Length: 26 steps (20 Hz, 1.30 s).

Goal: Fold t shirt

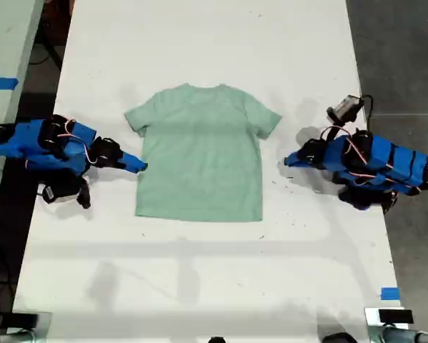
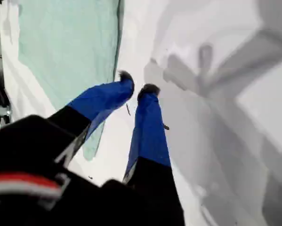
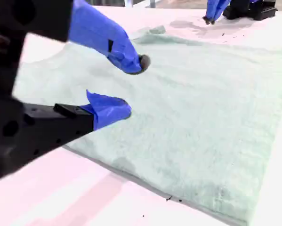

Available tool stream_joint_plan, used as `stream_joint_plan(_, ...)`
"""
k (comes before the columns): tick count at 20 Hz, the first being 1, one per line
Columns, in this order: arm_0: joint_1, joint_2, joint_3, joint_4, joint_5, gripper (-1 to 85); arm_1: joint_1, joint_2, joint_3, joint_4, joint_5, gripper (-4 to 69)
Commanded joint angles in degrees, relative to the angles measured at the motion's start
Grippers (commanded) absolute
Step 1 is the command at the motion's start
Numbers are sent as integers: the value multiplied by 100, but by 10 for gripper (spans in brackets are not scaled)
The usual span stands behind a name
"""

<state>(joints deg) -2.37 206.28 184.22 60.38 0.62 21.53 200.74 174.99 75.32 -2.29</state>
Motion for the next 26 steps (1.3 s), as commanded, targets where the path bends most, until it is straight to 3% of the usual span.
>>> stream_joint_plan(1, -18, 35, -26, 18, 9, 119, -114, 35, 334, 26, 114, 8)
stream_joint_plan(3, -18, 35, -26, 18, 0, 119, -35, 9, 18, -431, -580, 11)
stream_joint_plan(6, -26, 35, -26, 18, 0, 119, 888, -1292, -1406, -176, -1617, 12)
stream_joint_plan(8, -18, 35, -26, 18, 0, 119, 1424, -3103, -2830, -229, -2303, 138)
stream_joint_plan(15, -26, 35, -26, 18, 0, 119, 2663, -7189, -5625, -976, -3287, 204)
stream_joint_plan(23, -18, 35, -26, 18, 0, 119, 3155, -10477, -6671, -1916, -3630, 188)
stream_joint_plan(24, -18, 35, -26, 18, 0, 119, 3146, -10714, -6662, -1907, -3533, 54)
stream_joint_plan(26, -18, 35, -26, 18, 0, 119, 3217, -10758, -6759, -1652, -3384, 22)
